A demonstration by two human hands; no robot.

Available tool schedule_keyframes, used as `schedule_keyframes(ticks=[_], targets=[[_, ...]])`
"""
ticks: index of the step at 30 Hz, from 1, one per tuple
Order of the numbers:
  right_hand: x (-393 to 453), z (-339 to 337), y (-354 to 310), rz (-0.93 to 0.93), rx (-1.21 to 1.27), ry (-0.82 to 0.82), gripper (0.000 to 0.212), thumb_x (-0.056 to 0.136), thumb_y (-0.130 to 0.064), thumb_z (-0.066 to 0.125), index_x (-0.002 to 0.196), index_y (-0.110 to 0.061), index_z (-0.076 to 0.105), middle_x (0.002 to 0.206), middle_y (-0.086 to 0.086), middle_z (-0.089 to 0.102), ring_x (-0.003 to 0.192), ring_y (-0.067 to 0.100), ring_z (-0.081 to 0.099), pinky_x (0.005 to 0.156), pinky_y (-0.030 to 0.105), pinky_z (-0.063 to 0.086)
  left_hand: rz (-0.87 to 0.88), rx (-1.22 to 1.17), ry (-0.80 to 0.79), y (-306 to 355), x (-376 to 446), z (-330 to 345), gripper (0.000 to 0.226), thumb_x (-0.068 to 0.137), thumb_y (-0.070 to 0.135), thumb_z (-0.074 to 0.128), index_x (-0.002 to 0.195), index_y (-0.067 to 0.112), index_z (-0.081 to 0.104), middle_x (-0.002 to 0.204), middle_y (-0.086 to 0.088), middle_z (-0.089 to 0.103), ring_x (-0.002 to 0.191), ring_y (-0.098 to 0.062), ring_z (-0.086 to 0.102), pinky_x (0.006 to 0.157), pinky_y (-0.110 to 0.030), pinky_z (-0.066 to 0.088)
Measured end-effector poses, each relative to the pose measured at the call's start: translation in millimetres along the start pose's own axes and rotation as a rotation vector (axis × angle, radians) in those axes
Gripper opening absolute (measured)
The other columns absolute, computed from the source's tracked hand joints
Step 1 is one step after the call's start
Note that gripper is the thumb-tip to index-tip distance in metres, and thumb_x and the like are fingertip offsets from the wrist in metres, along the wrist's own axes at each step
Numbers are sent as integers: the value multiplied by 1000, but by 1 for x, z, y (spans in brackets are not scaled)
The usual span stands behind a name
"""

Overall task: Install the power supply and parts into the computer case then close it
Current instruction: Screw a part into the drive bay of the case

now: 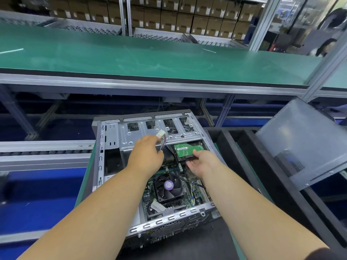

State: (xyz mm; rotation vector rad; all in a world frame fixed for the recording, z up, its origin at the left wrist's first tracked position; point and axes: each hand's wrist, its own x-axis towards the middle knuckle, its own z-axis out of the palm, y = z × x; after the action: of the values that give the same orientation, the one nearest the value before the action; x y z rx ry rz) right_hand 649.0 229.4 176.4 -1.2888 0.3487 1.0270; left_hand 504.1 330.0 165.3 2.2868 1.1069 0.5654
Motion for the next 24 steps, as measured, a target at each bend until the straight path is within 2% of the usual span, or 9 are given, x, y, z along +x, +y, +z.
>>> schedule_keyframes(ticks=[3,5,7,10,14,16,18,20,24], targets=[[4,6,-2,-38,63,-37,32,96,-13,60,125,-1,52,121,19,52,116,33,56,95,39,49,6,8,-6,-1,-1,0,38,89,21,60,127,19,56,129,-1,54,121,-22,45,96,-35,40],[4,6,-1,-57,126,-88,22,93,-14,62,111,-3,55,106,18,53,95,33,60,86,40,52,7,5,-3,-1,-1,0,39,89,21,60,127,19,55,129,0,53,121,-22,44,96,-33,39],[4,4,0,-60,193,-121,14,91,-12,61,100,-5,52,98,15,50,87,32,58,77,39,51,9,-1,0,0,-1,0,39,89,21,60,127,19,55,129,1,53,122,-21,43,96,-33,39],[6,1,1,-87,268,-191,23,91,-9,58,112,0,55,102,17,54,98,31,61,87,42,51,8,2,5,0,-1,0,38,89,21,60,127,19,56,129,1,54,121,-21,44,96,-33,39],[8,2,-1,-92,171,-198,53,92,-17,57,141,-8,40,143,15,43,135,34,42,113,48,32,-1,3,2,1,-1,-1,39,89,21,60,127,19,55,129,1,53,122,-21,43,96,-34,40],[5,5,-1,-99,137,-167,54,91,-19,60,141,-14,39,151,14,34,139,31,36,110,43,33,-3,3,2,1,-2,-2,38,89,21,60,127,19,56,129,1,53,122,-21,42,97,-34,39],[2,7,-2,-116,173,-155,45,91,-15,62,132,-12,44,152,16,30,137,29,36,105,37,36,-2,0,-1,2,-3,-2,38,89,21,60,127,19,56,129,1,53,123,-21,42,97,-33,39],[1,7,-3,-140,235,-153,33,92,-11,61,122,-8,50,152,14,30,136,27,36,110,35,35,0,-4,-3,3,-3,-3,38,89,21,60,127,19,56,129,1,53,123,-21,42,97,-33,39],[-1,6,-2,-187,341,-167,59,92,-4,58,146,-6,34,155,15,27,145,30,28,117,41,31,-8,-9,-8,4,-3,-3,38,89,21,61,127,19,56,130,1,53,124,-21,42,96,-33,40]])
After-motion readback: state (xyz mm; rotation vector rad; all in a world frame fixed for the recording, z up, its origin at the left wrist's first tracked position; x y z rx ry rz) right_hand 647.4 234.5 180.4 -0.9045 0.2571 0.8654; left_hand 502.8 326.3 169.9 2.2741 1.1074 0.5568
